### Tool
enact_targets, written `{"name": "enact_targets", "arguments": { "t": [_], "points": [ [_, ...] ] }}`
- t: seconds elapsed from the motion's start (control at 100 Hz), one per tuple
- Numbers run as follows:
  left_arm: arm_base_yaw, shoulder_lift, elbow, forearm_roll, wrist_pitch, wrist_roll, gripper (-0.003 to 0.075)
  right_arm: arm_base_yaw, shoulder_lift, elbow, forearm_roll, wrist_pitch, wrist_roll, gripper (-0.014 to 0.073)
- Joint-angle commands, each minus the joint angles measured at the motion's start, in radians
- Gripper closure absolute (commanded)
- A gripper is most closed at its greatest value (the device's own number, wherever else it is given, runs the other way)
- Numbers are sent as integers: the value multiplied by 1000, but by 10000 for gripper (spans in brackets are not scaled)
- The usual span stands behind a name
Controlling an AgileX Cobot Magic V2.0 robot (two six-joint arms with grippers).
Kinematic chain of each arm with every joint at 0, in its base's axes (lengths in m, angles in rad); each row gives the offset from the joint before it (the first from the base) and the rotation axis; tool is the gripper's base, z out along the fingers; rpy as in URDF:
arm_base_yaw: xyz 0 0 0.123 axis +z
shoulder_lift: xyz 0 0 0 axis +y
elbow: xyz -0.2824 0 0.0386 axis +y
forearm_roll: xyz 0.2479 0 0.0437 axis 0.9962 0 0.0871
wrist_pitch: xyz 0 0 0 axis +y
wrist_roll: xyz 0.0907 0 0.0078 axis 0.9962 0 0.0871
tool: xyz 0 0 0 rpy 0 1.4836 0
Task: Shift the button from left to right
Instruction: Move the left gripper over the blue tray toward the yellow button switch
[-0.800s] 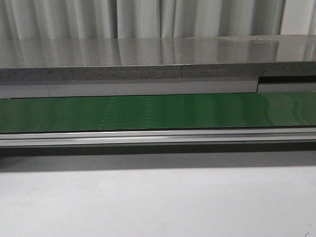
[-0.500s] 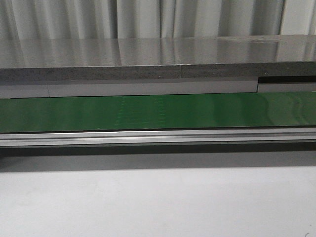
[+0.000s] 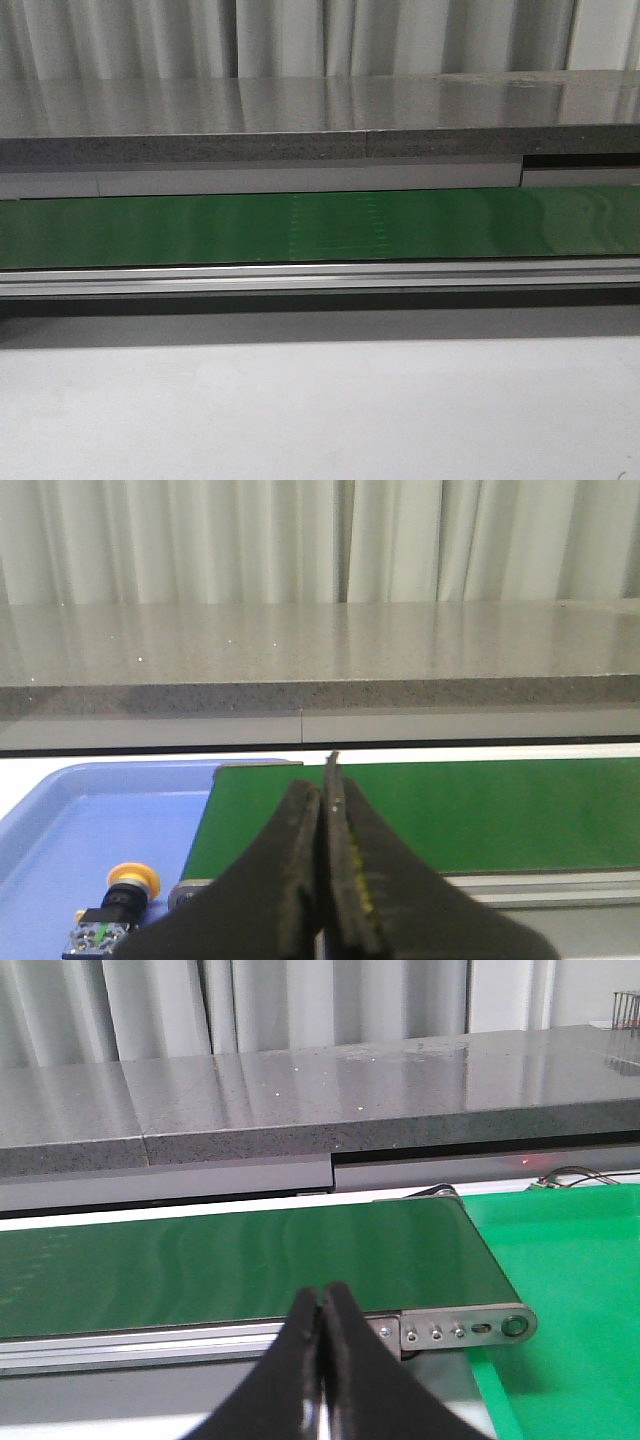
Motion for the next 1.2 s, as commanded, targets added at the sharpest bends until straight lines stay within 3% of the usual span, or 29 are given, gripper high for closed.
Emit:
{"name": "enact_targets", "arguments": {
  "t": [0.0, 0.26, 0.52, 0.69, 0.99, 1.08, 1.13, 1.19],
  "points": [
    [-6, 17, -64, -13, -14, -4, 741, -3, 20, -18, -10, -75, -9, 660],
    [-6, 226, -297, -101, 125, -7, 741, -3, 20, -18, -10, -75, -9, 660],
    [-6, 502, -611, -106, 488, -7, 741, -3, 20, -18, -10, -75, -9, 660],
    [-6, 637, -752, -118, 655, -7, 741, -3, 20, -18, -10, -75, -9, 660],
    [-6, 693, -779, -107, 667, -7, 738, -3, 20, -18, -10, -75, -9, 660],
    [-6, 693, -779, -99, 669, -7, 665, -3, 20, -18, -10, -75, -9, 660],
    [-4, 693, -779, -97, 670, -7, 576, -3, 20, -18, -10, -75, -9, 660],
    [-4, 693, -779, -95, 675, -7, 416, -3, 20, -18, -10, -75, -9, 660]
  ]
}}
